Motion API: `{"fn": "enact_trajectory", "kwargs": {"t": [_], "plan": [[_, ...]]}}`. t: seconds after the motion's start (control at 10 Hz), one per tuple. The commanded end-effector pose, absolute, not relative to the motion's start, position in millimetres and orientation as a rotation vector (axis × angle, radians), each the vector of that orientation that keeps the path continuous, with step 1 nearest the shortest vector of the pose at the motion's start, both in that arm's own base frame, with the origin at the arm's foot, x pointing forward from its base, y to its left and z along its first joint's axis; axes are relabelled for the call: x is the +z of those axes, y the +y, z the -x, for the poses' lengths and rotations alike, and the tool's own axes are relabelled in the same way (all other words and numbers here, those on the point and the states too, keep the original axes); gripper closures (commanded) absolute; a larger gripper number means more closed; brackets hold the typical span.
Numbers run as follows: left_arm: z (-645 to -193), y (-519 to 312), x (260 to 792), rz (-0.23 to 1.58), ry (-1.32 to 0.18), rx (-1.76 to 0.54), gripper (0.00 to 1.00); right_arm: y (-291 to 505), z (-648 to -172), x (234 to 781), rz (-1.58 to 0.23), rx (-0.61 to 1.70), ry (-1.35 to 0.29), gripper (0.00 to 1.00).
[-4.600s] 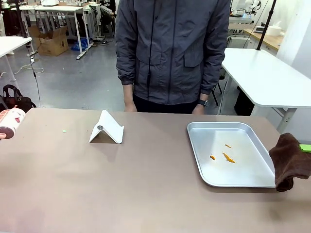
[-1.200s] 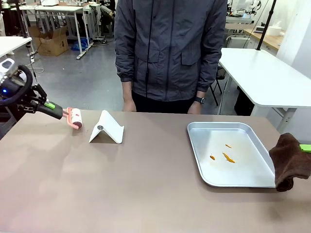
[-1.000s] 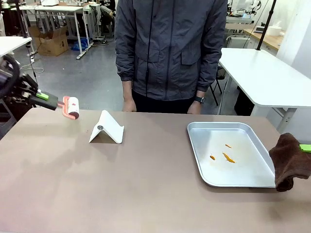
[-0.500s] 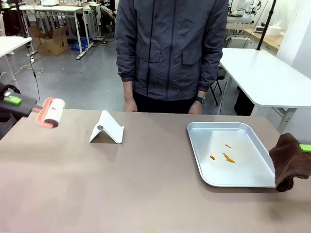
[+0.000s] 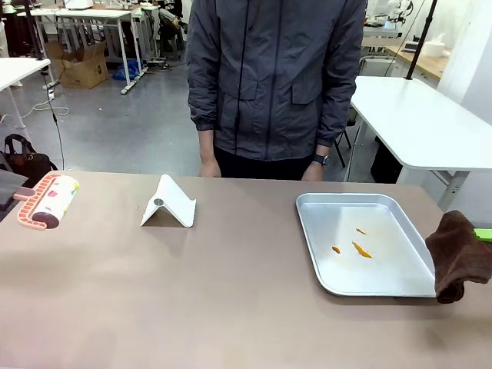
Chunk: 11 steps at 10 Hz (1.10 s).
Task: Clean the surface of the table.
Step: If a person points to the right, clean the right side of the table with your right hand, and if they point to the left, clean the left side with your left hand, then clean the area not pointed to by the person.
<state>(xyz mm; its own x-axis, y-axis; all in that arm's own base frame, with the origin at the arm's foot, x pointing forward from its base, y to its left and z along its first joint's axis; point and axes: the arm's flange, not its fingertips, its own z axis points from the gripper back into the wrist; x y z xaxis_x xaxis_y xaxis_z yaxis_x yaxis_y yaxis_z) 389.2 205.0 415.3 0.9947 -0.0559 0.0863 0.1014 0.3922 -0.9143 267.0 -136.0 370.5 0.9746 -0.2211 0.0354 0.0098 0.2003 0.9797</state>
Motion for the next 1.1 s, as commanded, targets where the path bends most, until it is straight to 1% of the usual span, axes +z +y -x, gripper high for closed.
{"fn": "enact_trajectory", "kwargs": {"t": [0.0,1.0], "plan": [[-395.1,199.0,418.5,1.15,-0.039,-0.101,0.78,-136.0,-264.7,372.9,-1.368,-0.147,-0.181,1.0],[-395.1,199.0,418.5,1.15,-0.039,-0.101,0.78,-136.0,-264.7,372.9,-1.368,-0.147,-0.181,1.0]]}}
